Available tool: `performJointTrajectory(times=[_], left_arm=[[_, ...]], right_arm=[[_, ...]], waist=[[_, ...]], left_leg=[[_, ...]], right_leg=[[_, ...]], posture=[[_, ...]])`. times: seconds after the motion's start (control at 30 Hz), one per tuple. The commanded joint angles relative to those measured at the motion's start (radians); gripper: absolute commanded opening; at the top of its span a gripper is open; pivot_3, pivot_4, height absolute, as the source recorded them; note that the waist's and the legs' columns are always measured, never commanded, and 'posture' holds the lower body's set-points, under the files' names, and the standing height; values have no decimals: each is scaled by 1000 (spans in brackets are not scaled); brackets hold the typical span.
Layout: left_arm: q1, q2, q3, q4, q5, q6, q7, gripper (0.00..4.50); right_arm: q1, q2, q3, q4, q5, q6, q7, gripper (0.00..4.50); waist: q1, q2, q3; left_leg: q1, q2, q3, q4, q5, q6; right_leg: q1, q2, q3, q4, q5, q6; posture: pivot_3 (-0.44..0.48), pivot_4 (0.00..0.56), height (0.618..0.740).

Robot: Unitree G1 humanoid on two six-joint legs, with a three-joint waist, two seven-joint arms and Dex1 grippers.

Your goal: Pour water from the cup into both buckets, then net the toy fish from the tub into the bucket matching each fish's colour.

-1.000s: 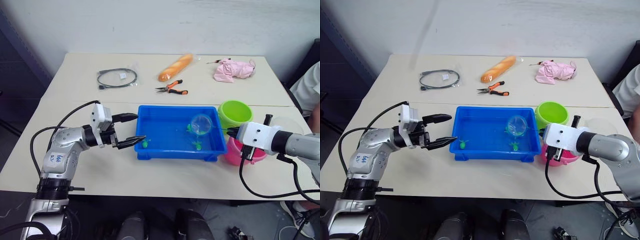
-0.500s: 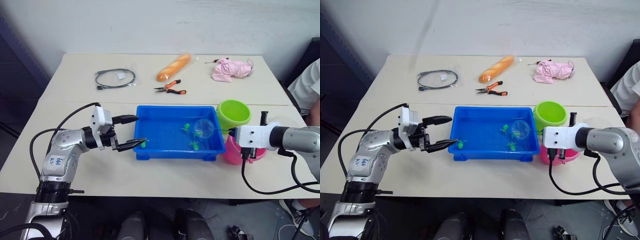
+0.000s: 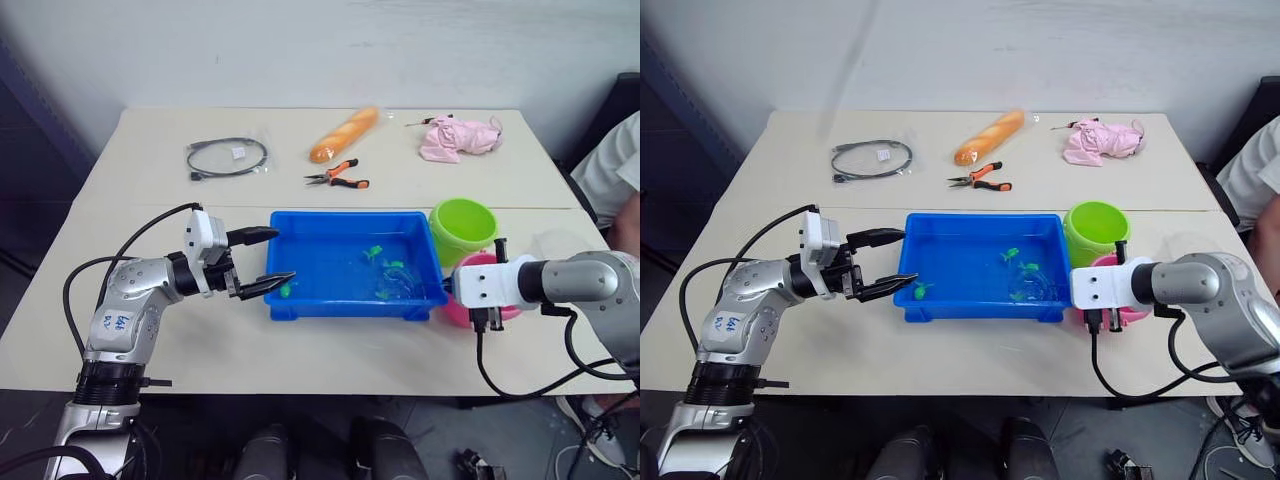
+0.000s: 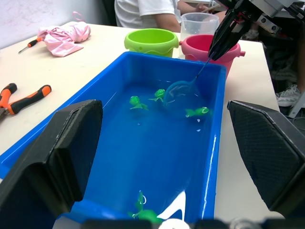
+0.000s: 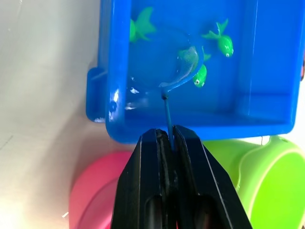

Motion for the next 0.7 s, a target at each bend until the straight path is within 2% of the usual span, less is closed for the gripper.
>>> performJointTrajectory(times=[0.03,0.17,0.4,0.7], left_arm=[[-8,-1,12,-31,-10,-10,3,4485],[-2,-7,11,-25,-10,-17,2,4485],[17,-21,9,-51,-11,-12,17,4485],[14,-19,14,-53,-11,-2,25,4485]], right_arm=[[-71,2,-3,43,-45,-32,5,0],[-113,-6,29,89,-70,-64,68,0],[-120,46,63,41,-20,-6,165,0],[-161,165,30,-20,114,275,185,0]], waist=[[-2,0,0],[-1,0,0],[0,0,0],[-1,0,0]], left_leg=[[0,0,0,0,0,0],[0,0,0,0,0,-1],[0,0,0,0,0,0],[0,0,0,0,0,-1]], right_leg=[[0,0,0,0,0,0],[0,0,0,1,0,0],[0,0,0,3,0,0],[0,0,0,4,0,0]], posture=[[0,150,740],[0,150,740],[0,150,740],[0,150,740]])
